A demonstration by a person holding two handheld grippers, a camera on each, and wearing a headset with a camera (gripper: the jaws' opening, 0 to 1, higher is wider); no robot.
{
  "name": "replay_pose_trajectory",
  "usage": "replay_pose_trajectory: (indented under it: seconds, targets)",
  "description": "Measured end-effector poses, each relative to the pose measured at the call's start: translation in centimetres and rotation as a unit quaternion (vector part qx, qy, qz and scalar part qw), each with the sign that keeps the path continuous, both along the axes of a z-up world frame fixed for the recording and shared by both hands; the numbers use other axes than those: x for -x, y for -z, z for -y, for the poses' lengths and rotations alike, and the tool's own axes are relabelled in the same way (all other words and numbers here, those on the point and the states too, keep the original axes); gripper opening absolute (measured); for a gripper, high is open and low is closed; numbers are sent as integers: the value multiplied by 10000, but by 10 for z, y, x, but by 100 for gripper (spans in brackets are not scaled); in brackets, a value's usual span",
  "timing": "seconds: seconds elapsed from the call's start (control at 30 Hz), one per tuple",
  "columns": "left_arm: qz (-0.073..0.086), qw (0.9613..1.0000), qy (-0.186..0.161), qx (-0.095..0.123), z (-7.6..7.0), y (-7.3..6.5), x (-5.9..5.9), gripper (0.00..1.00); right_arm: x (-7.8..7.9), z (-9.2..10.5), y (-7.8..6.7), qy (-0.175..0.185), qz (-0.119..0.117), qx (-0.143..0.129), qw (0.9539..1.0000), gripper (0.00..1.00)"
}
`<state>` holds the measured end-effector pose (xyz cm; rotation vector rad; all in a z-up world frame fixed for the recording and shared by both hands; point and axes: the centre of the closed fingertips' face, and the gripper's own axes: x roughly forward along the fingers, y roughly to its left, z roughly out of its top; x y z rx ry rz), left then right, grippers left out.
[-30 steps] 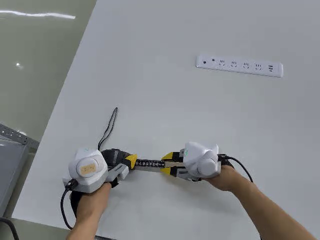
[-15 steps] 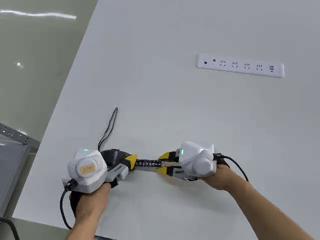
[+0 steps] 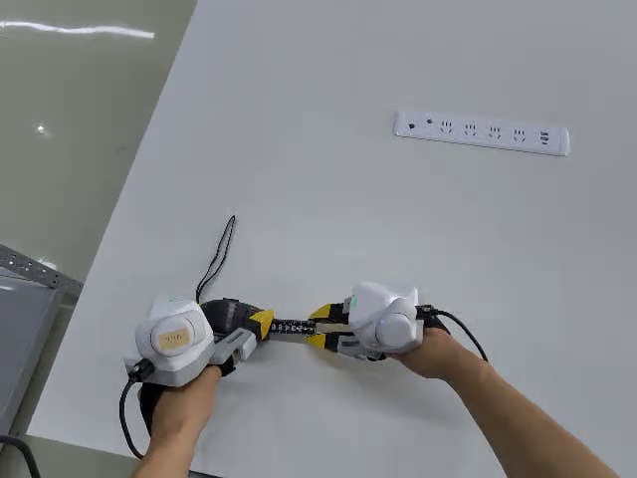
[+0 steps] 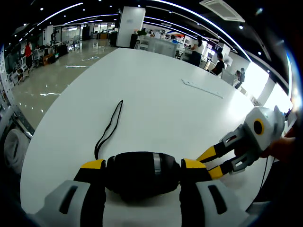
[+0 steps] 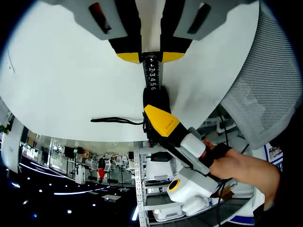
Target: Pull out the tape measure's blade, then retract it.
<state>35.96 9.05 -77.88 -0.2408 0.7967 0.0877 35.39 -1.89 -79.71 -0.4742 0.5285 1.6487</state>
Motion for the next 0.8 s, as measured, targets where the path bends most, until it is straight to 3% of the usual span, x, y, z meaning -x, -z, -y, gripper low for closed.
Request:
replay_pose_trajectory:
  seconds: [0.8]
  targets:
    - [-6, 10000, -67, 37, -6, -1, 4, 60, 3, -20, 0, -115, -8, -27, 9999, 13]
